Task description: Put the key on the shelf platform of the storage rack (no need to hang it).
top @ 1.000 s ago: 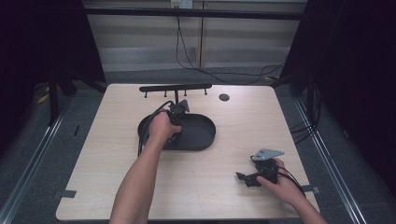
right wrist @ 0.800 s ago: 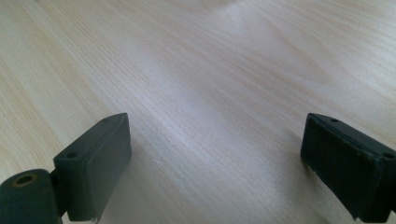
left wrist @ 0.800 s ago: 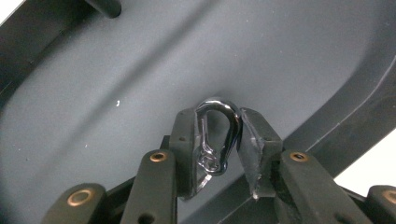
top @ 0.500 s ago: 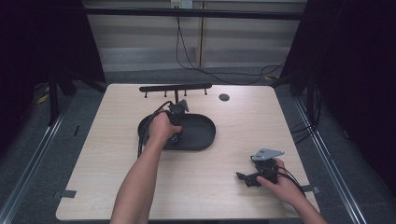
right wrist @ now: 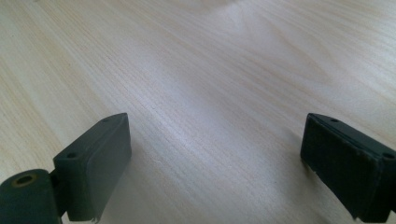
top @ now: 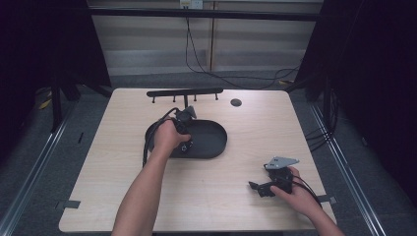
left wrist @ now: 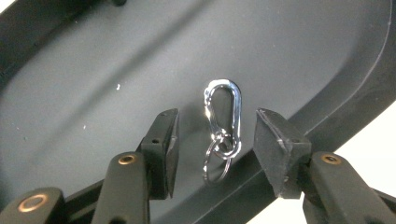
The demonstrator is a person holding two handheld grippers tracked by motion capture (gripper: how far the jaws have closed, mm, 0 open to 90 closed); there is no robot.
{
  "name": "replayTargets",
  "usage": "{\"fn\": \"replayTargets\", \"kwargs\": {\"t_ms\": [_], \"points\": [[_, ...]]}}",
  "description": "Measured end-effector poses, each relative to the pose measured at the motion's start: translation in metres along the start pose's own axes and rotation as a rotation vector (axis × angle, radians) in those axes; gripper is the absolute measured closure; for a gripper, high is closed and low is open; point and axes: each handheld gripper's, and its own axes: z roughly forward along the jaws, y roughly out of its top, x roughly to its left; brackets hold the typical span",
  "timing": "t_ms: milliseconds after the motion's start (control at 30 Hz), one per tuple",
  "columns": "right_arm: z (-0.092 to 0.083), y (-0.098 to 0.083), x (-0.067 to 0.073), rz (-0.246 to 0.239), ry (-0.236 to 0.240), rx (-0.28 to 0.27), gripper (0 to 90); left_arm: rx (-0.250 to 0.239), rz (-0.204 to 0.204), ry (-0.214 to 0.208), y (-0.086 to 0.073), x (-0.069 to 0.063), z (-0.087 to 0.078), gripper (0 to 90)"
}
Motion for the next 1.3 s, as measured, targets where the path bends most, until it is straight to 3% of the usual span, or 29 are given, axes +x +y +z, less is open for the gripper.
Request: {"fn": "replayTargets", "kwargs": {"t_ms": [33,67,100,133,167,200,233,567,800,1300], "points": [[0.0,0.0,0.0,0.0,0.0,0.0,8.4,-0.006,-0.031,-0.001,-0.001,-0.002,0.0,50.6],[0.0,0.0,0.0,0.001,-0.001,0.0,8.4,-0.006,-0.001,-0.004,-0.002,0.0,-0.001,50.1],[0.0,0.0,0.0,0.0,0.0,0.0,8.4,-0.011,-0.03,-0.005,-0.003,-0.002,-0.001,49.8],[0.0,0.0,0.0,0.004,0.0,0.003,8.4,-0.013,-0.032,-0.007,-0.004,-0.003,-0.001,49.6],[0.0,0.0,0.0,0.002,0.0,0.001,8.4,-0.015,-0.004,-0.01,-0.004,-0.001,-0.002,49.0],[0.0,0.0,0.0,0.002,0.0,0.001,8.4,-0.027,-0.043,-0.011,-0.006,-0.004,-0.003,48.8],[0.0,0.0,0.0,0.002,0.0,0.001,8.4,-0.025,-0.023,-0.009,-0.006,-0.003,-0.004,47.9],[0.0,0.0,0.0,0.003,0.0,0.002,8.4,-0.06,-0.046,-0.006,-0.015,-0.004,-0.014,42.4],[0.0,0.0,0.0,0.003,-0.001,0.003,8.5,-0.071,-0.033,-0.008,-0.022,-0.005,-0.017,40.1],[0.0,0.0,0.0,0.003,-0.001,0.004,8.5,-0.125,-0.048,-0.02,-0.04,-0.007,-0.031,36.6]]}}
